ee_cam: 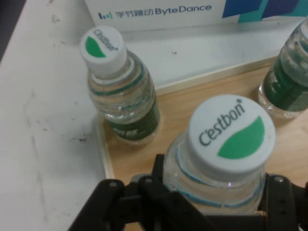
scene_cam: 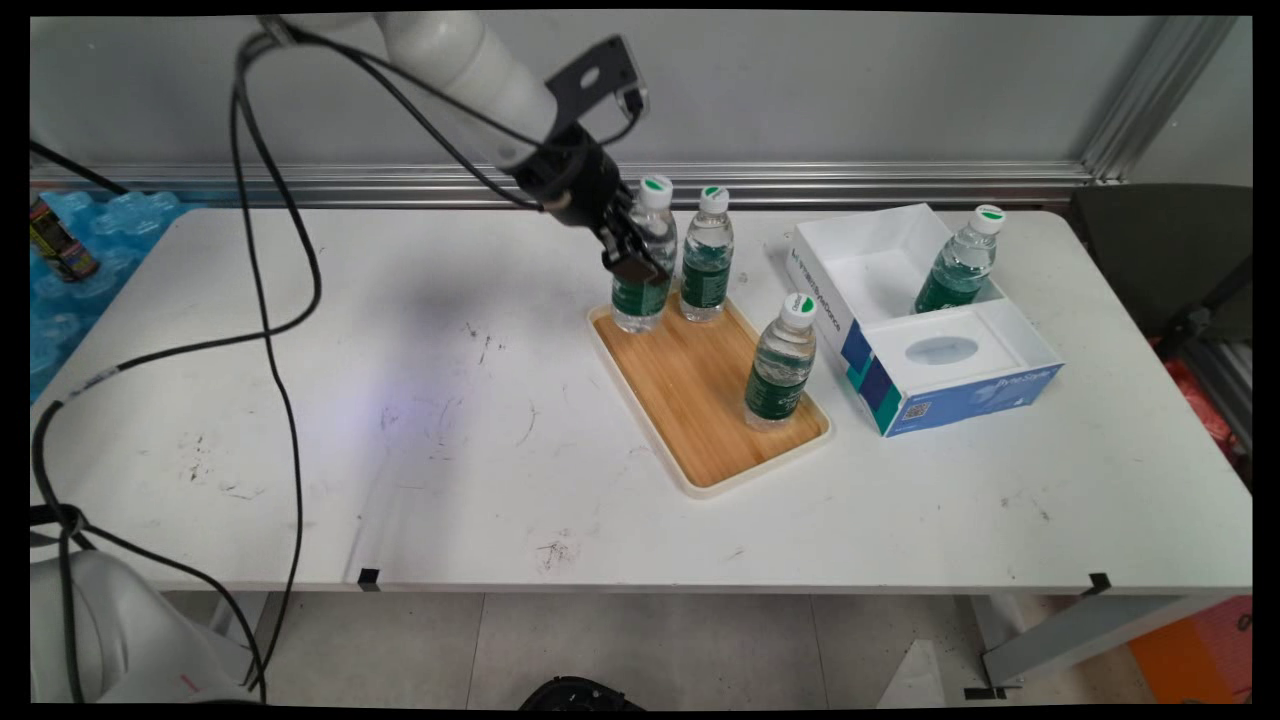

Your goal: Place the picked object on the tray

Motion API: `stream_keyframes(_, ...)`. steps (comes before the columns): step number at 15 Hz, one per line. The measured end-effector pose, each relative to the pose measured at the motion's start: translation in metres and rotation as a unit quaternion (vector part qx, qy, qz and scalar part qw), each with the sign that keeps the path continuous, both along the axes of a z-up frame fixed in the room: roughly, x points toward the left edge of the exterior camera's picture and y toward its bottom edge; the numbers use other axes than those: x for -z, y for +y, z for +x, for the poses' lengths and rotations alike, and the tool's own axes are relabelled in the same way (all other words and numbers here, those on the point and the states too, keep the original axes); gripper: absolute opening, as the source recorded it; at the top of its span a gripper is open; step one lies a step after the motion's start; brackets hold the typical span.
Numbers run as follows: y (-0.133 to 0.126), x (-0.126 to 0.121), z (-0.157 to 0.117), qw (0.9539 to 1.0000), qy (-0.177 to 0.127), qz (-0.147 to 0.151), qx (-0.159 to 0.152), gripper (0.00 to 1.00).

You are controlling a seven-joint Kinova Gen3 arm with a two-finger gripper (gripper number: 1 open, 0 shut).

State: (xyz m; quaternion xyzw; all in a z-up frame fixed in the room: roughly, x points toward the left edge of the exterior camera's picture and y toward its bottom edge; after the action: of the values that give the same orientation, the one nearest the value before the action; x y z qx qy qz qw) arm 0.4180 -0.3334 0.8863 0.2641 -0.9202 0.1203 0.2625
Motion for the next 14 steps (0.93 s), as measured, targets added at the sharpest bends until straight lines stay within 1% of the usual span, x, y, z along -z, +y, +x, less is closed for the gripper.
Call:
stream_keyframes(3,-0.005,0.025,-0.004,1.0,0.006,-0.002,0.001,0.0)
stream_keyframes(8,-0.01,0.054,-0.008,0.9999,0.014,0.001,-0.007,0.0)
stream_keyframes(13,-0.014,0.073,-0.007,0.9995,0.024,0.005,-0.02,0.0)
stream_keyframes(14,-0.015,0.075,-0.006,0.9994,0.026,0.004,-0.022,1.0)
